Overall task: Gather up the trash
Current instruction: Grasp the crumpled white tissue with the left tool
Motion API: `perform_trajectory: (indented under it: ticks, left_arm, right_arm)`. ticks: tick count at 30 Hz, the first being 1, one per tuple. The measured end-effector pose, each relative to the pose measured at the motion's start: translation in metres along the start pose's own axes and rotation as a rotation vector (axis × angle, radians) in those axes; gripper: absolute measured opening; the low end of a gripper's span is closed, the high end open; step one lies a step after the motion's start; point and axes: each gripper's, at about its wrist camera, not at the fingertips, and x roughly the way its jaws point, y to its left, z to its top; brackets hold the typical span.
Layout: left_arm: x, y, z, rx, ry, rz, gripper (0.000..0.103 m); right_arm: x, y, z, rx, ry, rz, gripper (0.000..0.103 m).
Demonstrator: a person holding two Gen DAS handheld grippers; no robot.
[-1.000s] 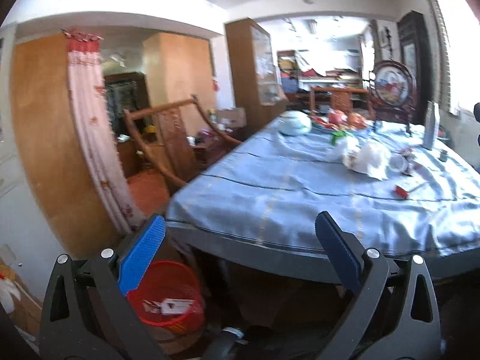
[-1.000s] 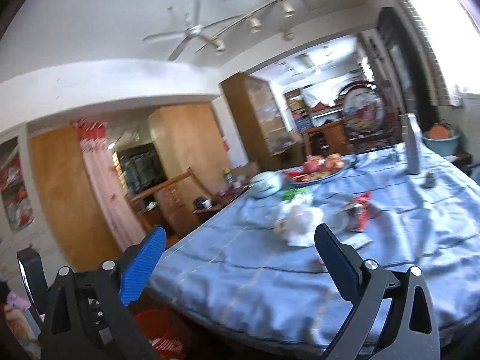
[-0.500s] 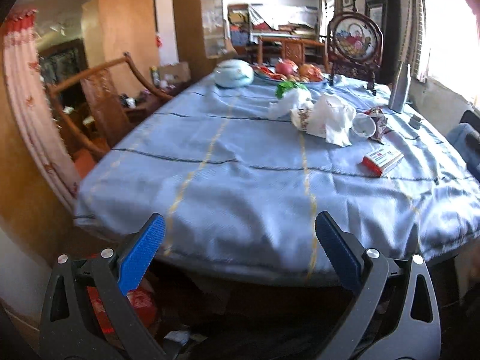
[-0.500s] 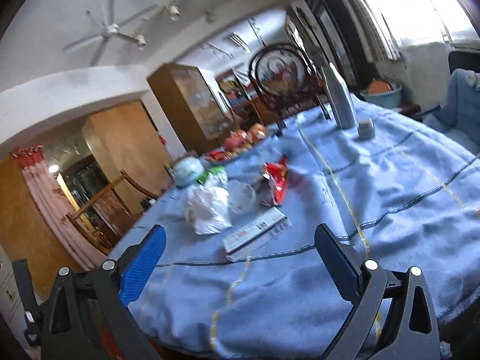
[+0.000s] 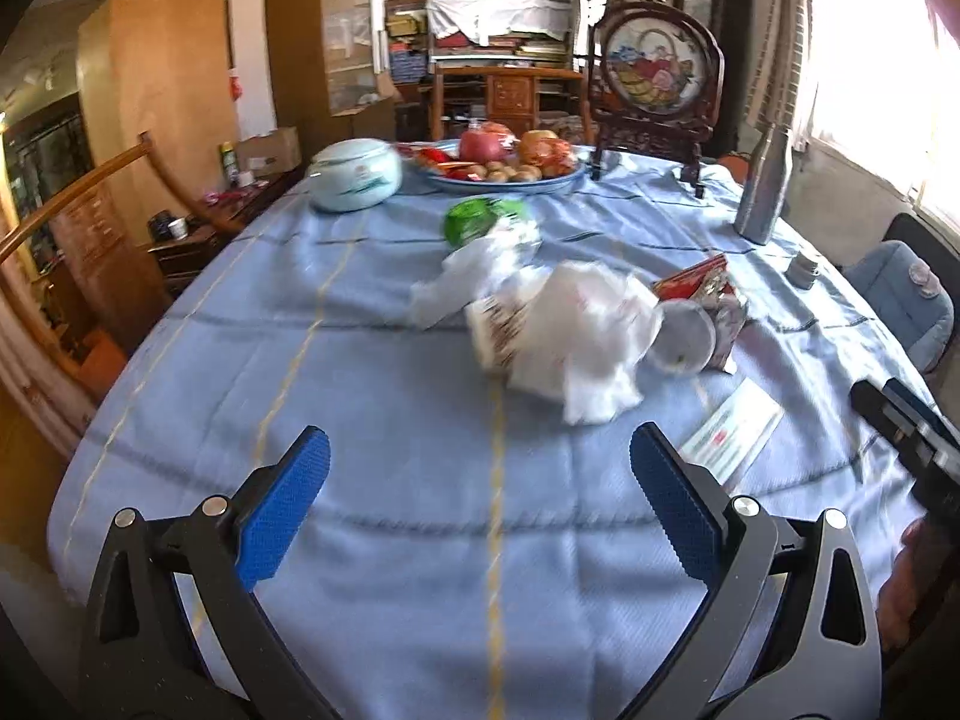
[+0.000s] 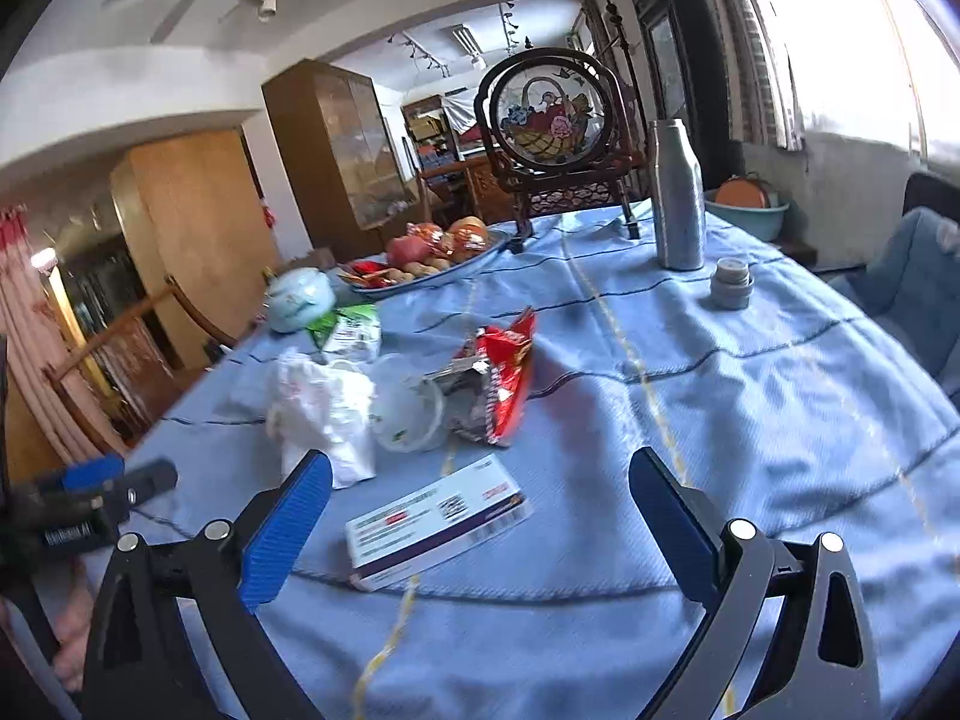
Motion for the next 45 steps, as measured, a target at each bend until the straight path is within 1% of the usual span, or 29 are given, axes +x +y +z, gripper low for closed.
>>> perform_trajectory:
  ticks: [4,5,6,8,11,15,17,18,19,20,21,22,23,27,31,34,38,41,42,44,45]
  left_arm:
    - [0.024,-0.018,0.024,0.029,0.011,-0.040,0.096]
    - [0.029,-0.021,0.030,0.032,0.014,-0.047,0.096]
    - [0.036,-0.024,0.036,0.032,0.018,-0.057,0.096]
    - [0.052,-0.030,0.048,0.013,0.034,-0.093,0.096]
    - [0.071,-0.033,0.059,-0.033,0.068,-0.159,0.096]
    - [0.098,-0.035,0.064,-0.074,0.120,-0.201,0.096]
    - [0.106,-0.031,0.062,-0.106,0.141,-0.247,0.079]
    - [0.109,-0.029,0.061,-0.109,0.155,-0.272,0.063]
    - [0.109,-0.028,0.060,-0.105,0.152,-0.269,0.050]
    - [0.106,-0.026,0.059,-0.098,0.142,-0.271,0.040]
    - [0.104,-0.025,0.059,-0.093,0.140,-0.278,0.023]
    - [0.100,-0.022,0.058,-0.092,0.135,-0.292,0.014]
    - [0.095,-0.018,0.057,-0.094,0.125,-0.298,0.013]
    - [0.067,0.003,0.051,-0.100,0.071,-0.276,0.012]
    - [0.042,0.032,0.035,-0.112,0.047,-0.220,0.012]
    - [0.035,0.052,0.018,-0.135,0.070,-0.186,0.012]
    - [0.040,0.074,-0.006,-0.191,0.112,-0.192,0.012]
    - [0.046,0.081,-0.018,-0.220,0.115,-0.182,0.016]
    - [0.048,0.082,-0.020,-0.222,0.116,-0.169,0.019]
    - [0.053,0.084,-0.024,-0.226,0.118,-0.139,0.029]
    - [0.055,0.086,-0.026,-0.233,0.120,-0.135,0.037]
  right_arm:
    - [0.018,-0.007,-0.003,-0.003,0.032,-0.032,0.097]
    - [0.021,-0.010,-0.004,0.011,0.051,-0.029,0.097]
    - [0.021,-0.012,-0.004,0.024,0.055,-0.004,0.098]
    - [0.021,-0.014,-0.004,0.031,0.050,0.007,0.098]
    - [0.025,-0.014,-0.005,0.043,0.070,0.015,0.098]
    - [0.029,-0.013,-0.004,0.042,0.085,0.019,0.098]
    - [0.032,-0.015,-0.003,0.051,0.096,0.023,0.098]
    - [0.034,-0.017,-0.002,0.060,0.100,0.029,0.098]
    - [0.035,-0.018,-0.002,0.069,0.103,0.033,0.098]
    - [0.036,-0.020,-0.002,0.081,0.105,0.035,0.098]
    - [0.037,-0.022,-0.001,0.093,0.109,0.040,0.098]
    - [0.038,-0.024,-0.001,0.101,0.114,0.045,0.098]
    - [0.040,-0.025,-0.001,0.114,0.121,0.051,0.098]
    - [0.043,-0.031,-0.002,0.150,0.142,0.067,0.098]
    - [0.047,-0.031,-0.003,0.161,0.166,0.071,0.098]
    - [0.048,-0.028,-0.004,0.145,0.170,0.059,0.098]
    - [0.049,-0.022,-0.004,0.102,0.174,0.028,0.098]
    - [0.049,-0.014,-0.004,0.053,0.179,0.007,0.097]
    - [0.049,-0.011,-0.004,0.032,0.182,-0.002,0.097]
    - [0.049,-0.005,-0.005,-0.002,0.191,-0.014,0.097]
    - [0.050,-0.001,-0.005,-0.020,0.196,-0.025,0.097]
